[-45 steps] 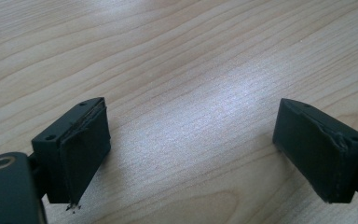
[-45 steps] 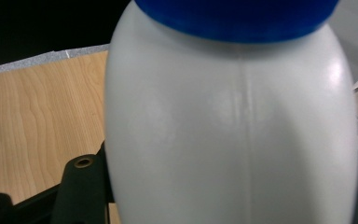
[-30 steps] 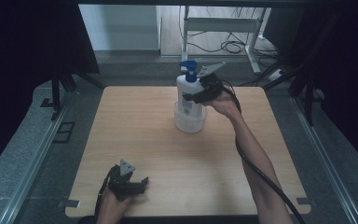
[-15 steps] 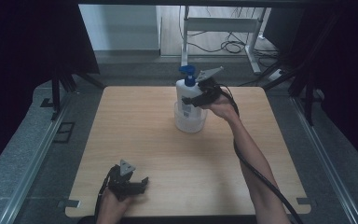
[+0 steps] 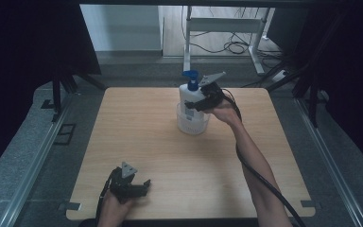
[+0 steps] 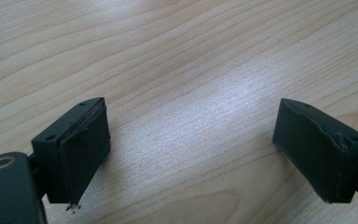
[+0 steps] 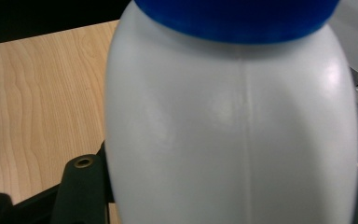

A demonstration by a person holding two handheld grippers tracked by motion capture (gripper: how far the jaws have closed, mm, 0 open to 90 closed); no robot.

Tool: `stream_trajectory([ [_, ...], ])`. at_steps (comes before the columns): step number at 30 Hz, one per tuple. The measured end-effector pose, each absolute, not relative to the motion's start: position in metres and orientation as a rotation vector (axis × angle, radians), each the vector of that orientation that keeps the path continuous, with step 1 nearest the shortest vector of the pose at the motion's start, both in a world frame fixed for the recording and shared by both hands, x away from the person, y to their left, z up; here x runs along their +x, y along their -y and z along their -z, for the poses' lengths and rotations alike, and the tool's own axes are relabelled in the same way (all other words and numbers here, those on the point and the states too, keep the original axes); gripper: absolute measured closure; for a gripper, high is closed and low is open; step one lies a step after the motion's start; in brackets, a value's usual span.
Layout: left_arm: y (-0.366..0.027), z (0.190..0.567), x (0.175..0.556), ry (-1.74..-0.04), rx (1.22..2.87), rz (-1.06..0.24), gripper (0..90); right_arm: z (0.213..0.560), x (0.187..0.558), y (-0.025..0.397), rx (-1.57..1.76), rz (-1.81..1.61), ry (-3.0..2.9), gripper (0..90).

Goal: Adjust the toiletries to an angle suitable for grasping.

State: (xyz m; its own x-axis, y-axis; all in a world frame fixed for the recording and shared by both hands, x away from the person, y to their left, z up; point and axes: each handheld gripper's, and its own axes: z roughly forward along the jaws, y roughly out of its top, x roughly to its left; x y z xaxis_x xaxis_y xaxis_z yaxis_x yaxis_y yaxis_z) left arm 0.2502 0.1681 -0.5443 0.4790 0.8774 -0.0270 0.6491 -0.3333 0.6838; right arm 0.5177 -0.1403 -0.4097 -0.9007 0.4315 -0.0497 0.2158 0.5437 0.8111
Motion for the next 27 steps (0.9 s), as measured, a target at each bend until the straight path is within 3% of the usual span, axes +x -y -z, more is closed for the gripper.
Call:
stream_trajectory([
  [27, -0.168, 0.544, 0.25, -1.257, 2.094, -0.465, 10.6, 0.426, 0.524, 0.147, 0.606, -1.319, -2.547, 36.8],
])
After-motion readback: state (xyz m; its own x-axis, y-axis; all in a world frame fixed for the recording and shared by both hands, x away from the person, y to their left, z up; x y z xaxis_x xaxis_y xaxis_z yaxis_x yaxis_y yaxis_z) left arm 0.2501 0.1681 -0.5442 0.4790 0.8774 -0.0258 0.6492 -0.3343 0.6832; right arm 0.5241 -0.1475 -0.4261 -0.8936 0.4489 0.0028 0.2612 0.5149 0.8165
